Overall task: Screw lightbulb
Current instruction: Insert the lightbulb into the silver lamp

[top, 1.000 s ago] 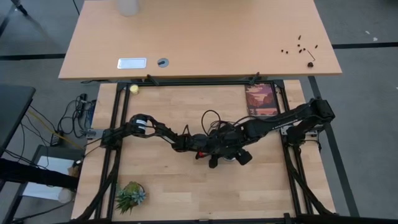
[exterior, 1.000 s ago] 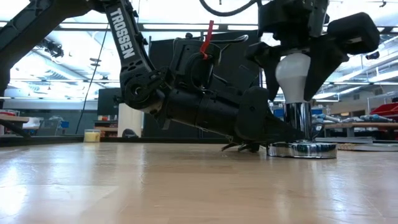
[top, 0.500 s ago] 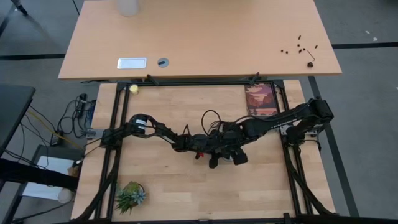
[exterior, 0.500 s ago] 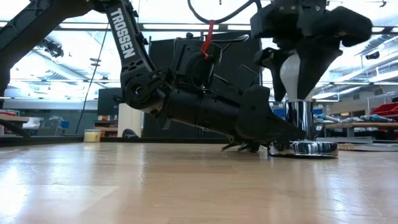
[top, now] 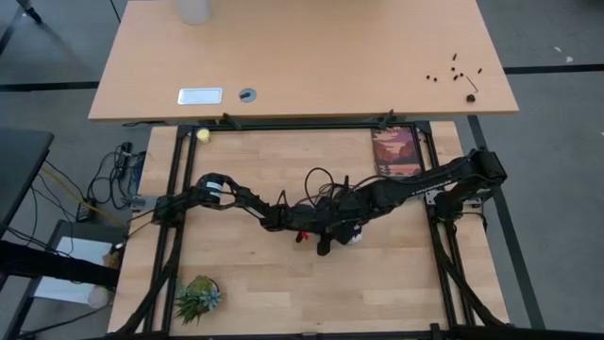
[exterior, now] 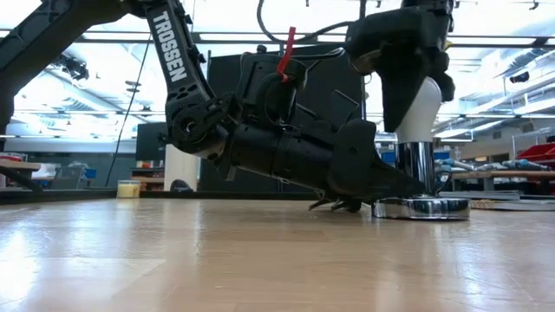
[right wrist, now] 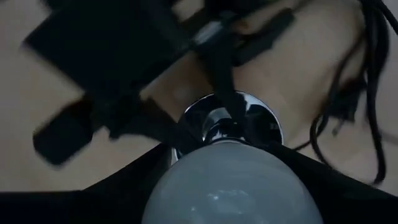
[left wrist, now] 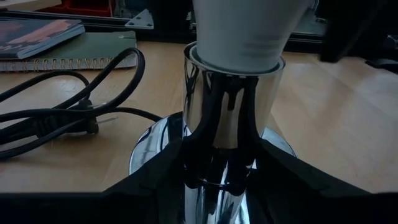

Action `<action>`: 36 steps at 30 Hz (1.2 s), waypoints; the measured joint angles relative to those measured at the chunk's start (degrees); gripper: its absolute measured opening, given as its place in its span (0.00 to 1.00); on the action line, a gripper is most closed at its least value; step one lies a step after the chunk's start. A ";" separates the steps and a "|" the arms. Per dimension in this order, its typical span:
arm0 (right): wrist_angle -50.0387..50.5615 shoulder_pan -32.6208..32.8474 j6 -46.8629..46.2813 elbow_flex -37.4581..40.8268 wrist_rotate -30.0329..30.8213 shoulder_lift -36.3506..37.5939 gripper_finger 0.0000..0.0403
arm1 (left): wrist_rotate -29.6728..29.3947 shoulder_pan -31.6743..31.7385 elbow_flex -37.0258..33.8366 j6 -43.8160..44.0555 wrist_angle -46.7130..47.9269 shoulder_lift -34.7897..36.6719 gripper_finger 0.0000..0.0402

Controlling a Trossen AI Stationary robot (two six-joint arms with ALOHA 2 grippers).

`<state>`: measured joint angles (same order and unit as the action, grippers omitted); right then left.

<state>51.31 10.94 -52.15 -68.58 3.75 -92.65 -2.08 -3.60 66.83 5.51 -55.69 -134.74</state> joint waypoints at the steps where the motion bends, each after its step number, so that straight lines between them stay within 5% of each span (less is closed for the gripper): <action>1: 0.20 0.00 -3.84 0.00 0.30 -0.03 0.65 | -0.03 0.00 -0.02 0.36 -0.12 0.00 0.48; 7: 2.91 -0.02 -28.23 0.04 0.57 -0.03 0.68 | -0.03 0.00 0.07 0.62 -0.17 -0.02 0.48; 16: 1.73 -0.06 -38.15 0.20 1.47 -0.07 0.68 | 0.29 0.07 0.09 0.86 -0.06 -0.02 0.48; 21: 1.07 -0.63 -37.41 0.20 0.68 -0.05 0.68 | 0.43 0.11 0.09 0.88 -0.05 -0.02 0.48; 36: 6.92 -3.93 -6.76 -6.20 -2.05 0.06 0.81 | 0.45 0.20 0.13 0.93 0.73 0.07 0.48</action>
<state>58.22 7.01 -58.91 -74.77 1.69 -92.60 -1.63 -3.40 66.96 6.44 -54.96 -134.67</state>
